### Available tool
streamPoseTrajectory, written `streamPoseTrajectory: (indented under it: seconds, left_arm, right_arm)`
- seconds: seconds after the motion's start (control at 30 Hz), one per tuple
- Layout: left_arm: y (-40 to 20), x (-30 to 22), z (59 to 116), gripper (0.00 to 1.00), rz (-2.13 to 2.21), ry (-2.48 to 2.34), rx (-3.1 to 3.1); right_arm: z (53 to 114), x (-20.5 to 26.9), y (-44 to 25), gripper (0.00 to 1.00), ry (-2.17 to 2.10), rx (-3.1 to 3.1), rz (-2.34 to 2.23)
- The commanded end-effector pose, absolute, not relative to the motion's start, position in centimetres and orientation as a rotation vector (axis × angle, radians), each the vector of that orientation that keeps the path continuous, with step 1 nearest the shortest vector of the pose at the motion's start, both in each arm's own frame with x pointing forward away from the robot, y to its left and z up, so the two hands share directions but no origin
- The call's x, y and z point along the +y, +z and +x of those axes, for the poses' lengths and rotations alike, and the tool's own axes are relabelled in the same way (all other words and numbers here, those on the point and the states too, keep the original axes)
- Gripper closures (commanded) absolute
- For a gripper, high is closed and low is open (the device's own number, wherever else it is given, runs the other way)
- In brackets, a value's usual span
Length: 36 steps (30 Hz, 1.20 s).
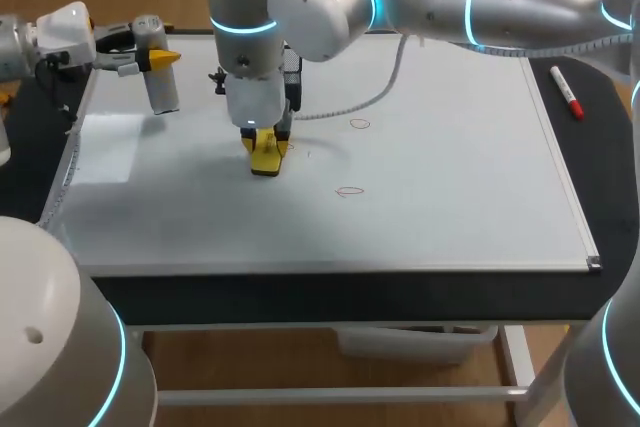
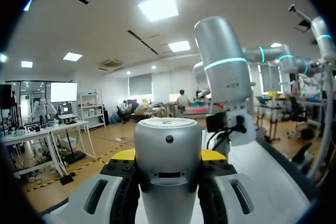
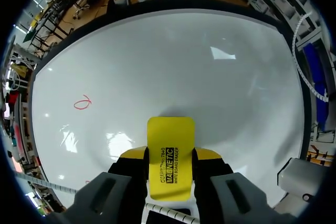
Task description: Pick up the inspection probe, press it on each red-marked spot on the whiteboard one by one, put down the probe, pick up the eraser, and wipe off all the red marks.
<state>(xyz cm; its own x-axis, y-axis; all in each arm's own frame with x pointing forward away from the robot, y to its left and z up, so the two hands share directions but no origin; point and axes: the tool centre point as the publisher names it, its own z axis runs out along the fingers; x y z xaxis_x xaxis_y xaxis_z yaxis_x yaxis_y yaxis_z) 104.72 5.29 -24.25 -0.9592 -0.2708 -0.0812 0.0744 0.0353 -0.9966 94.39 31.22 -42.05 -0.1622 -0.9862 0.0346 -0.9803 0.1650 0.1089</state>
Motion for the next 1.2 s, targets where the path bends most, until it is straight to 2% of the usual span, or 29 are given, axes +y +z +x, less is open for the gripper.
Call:
streamPoseTrajectory:
  seconds: [0.03, 0.37, 1.2]
  left_arm:
    - [-24.1, 5.3, 104.6, 1.00, -0.204, -2.011, 2.066]
    - [-24.1, 5.3, 104.6, 1.00, -0.204, -2.011, 2.066]
    - [-24.1, 5.3, 104.6, 1.00, -0.204, -2.011, 2.066]
  right_arm:
    - [94.6, 30.9, -42.2, 1.00, -0.082, -2.329, 1.960]
    - [94.5, 30.1, -42.9, 1.00, 0.028, -2.353, 1.942]
    - [94.5, 25.4, -43.5, 1.00, -0.008, -2.482, 1.789]
